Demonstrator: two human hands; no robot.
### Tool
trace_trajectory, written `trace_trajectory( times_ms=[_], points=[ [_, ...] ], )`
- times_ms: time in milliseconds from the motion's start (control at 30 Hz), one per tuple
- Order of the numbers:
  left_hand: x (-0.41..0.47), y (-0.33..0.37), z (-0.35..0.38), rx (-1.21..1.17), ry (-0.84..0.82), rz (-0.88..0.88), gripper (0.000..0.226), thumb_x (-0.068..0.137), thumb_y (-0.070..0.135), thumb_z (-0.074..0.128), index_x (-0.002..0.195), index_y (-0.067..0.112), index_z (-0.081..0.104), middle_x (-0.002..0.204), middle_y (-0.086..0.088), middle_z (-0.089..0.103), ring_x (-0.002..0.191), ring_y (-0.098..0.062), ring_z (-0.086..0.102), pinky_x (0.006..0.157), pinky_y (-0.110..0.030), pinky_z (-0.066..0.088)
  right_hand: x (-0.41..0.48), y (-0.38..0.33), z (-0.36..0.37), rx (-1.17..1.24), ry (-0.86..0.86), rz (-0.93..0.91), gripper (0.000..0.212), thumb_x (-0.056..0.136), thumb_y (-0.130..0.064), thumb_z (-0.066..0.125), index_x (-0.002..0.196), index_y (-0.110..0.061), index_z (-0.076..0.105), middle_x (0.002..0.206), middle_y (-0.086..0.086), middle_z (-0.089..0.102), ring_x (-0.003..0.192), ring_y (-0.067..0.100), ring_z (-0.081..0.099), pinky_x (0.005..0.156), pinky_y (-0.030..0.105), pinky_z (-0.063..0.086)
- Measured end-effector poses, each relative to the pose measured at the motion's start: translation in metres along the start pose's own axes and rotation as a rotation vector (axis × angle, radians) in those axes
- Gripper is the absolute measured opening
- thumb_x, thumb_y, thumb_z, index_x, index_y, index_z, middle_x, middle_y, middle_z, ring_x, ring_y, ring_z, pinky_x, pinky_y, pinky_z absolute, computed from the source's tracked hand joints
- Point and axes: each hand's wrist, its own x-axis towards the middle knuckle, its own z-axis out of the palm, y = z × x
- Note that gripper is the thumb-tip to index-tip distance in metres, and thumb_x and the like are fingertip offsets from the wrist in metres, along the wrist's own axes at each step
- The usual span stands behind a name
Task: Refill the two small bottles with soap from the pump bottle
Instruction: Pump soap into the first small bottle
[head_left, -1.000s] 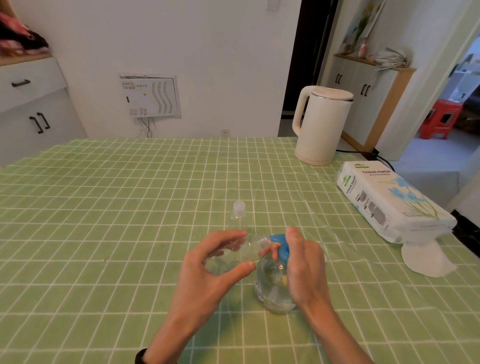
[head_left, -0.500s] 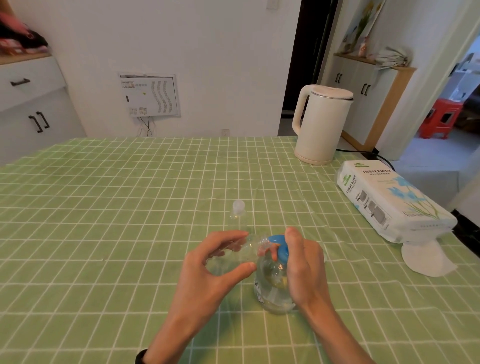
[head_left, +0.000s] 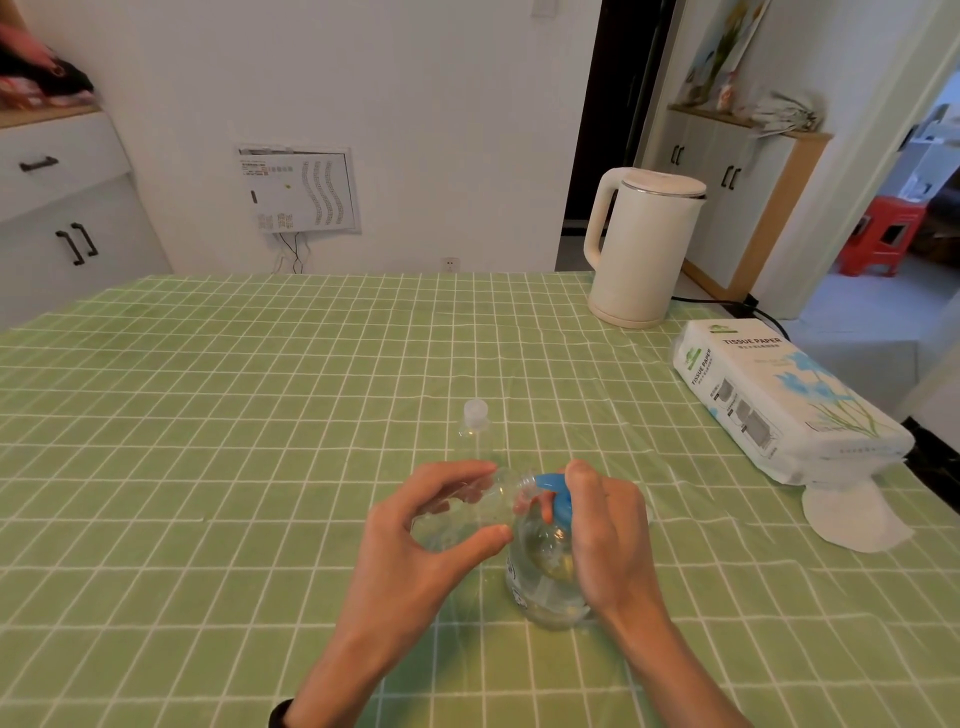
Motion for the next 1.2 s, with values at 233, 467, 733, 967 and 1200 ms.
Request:
trace_trajectory(
  times_ms=[233, 467, 733, 967, 1200],
  points=[
    [-0.0015, -0.0001, -0.0007, 0.001, 0.005, 0.004, 0.045, 0.071, 0.04, 0.086, 0.114, 0.045, 0.074, 0.112, 0.016, 0.079, 0.109, -0.011, 0.074, 0.094, -0.014, 0.051, -0.0023, -0.0031, 0.0015, -0.005, 0.032, 0.017, 0.064, 0.095, -0.063, 0.028, 0.049, -0.032, 0.06, 0.047, -0.019, 0.059, 0.043, 0.001, 0.049, 0.053, 0.013, 0.038],
    [-0.0031, 0.0007, -0.0015, 0.022, 0.026, 0.015, 0.045, 0.072, 0.04, 0.084, 0.116, 0.044, 0.072, 0.113, 0.017, 0.078, 0.111, -0.012, 0.073, 0.095, -0.016, 0.052, -0.0007, -0.0028, 0.0007, 0.017, 0.015, 0.024, 0.059, 0.093, -0.059, 0.031, 0.048, -0.028, 0.052, 0.05, -0.013, 0.065, 0.047, 0.0, 0.056, 0.056, 0.012, 0.039],
    [-0.0026, -0.0002, 0.003, 0.082, 0.024, 0.07, 0.042, 0.075, 0.042, 0.083, 0.114, 0.038, 0.071, 0.112, 0.017, 0.077, 0.109, -0.011, 0.072, 0.091, -0.01, 0.048, 0.0002, -0.007, -0.0011, -0.031, -0.022, 0.035, 0.075, 0.09, -0.056, 0.035, 0.059, 0.01, 0.057, 0.048, 0.012, 0.054, 0.046, 0.025, 0.046, 0.052, 0.044, 0.043],
    [-0.0013, 0.0001, 0.0022, 0.153, 0.044, 0.134, 0.042, 0.079, 0.043, 0.082, 0.118, 0.033, 0.072, 0.112, 0.018, 0.075, 0.109, -0.009, 0.071, 0.093, -0.011, 0.048, -0.0012, -0.0028, 0.0007, -0.029, -0.016, 0.043, 0.082, 0.095, -0.063, 0.028, 0.06, -0.001, 0.069, 0.054, -0.015, 0.068, 0.049, 0.002, 0.056, 0.055, 0.018, 0.043],
    [-0.0028, 0.0042, 0.0033, 0.18, 0.078, 0.174, 0.045, 0.08, 0.046, 0.08, 0.124, 0.038, 0.073, 0.119, 0.018, 0.075, 0.115, -0.004, 0.07, 0.097, -0.012, 0.05, -0.0007, -0.0051, -0.0001, -0.013, 0.016, 0.05, 0.065, 0.095, -0.058, 0.033, 0.051, -0.02, 0.061, 0.055, -0.001, 0.068, 0.048, 0.012, 0.053, 0.056, 0.036, 0.046]
  ],
)
